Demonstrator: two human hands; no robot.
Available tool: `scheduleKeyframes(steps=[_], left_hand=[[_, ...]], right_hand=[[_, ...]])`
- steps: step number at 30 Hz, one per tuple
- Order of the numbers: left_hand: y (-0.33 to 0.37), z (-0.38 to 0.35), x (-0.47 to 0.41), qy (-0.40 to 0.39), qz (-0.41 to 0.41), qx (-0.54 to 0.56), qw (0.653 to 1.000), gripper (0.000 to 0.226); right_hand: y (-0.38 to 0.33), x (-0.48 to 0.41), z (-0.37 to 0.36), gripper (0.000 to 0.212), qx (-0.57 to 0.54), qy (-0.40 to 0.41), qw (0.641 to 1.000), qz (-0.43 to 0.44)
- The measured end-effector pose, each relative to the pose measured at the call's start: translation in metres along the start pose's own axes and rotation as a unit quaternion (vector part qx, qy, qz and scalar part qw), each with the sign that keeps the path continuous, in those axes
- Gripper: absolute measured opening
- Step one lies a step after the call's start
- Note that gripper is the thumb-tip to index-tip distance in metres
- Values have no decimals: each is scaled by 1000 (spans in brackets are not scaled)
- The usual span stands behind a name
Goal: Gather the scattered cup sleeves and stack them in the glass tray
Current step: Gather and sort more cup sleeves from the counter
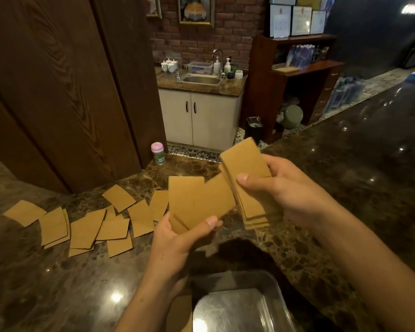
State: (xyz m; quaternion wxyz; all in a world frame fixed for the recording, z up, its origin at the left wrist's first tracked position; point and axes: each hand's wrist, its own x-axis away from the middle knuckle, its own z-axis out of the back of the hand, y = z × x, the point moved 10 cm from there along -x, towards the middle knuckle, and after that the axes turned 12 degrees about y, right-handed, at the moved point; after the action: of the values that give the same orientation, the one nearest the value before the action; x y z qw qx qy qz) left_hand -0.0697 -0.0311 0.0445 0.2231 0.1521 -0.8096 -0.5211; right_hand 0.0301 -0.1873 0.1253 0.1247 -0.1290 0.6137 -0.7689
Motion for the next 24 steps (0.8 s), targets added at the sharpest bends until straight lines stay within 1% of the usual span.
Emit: scheduleKeyframes(steps=[2, 3, 5, 8, 10, 12, 15, 17, 19, 24], left_hand=[[8, 1, 1, 32, -6, 69, 997, 40], [12, 2, 1, 52, -11, 91, 994, 35], [19, 7, 0, 87, -25, 113, 990, 28], [24, 12, -4, 110, -41, 104, 988, 18], [26, 12, -6, 110, -49, 84, 989, 20], [28, 12, -6, 106, -58, 64, 991, 26], [31, 15, -6, 112, -93, 9, 989, 29], [31, 9, -4, 95, -106, -23, 990, 30], [28, -1, -1, 72, -104, -32, 991, 28], [15, -17, -2, 46, -60, -3, 997, 25]], right_hand=[[13, 6, 1, 31, -106, 64, 992, -33], [22, 12, -2, 30, -144, 82, 985, -52], [40, 25, -12, 29, -186, 89, 976, -72], [57, 43, -30, 41, -172, 44, 981, -75], [68, 53, -42, 42, -137, -10, 987, -85], [76, 57, -43, 41, -116, -34, 988, -92], [74, 49, -25, 53, -148, 9, 985, -91], [63, 39, -15, 47, -208, 35, 974, -86], [56, 33, -16, 41, -241, 44, 966, -86], [56, 30, -38, 32, -232, 66, 967, -81]])
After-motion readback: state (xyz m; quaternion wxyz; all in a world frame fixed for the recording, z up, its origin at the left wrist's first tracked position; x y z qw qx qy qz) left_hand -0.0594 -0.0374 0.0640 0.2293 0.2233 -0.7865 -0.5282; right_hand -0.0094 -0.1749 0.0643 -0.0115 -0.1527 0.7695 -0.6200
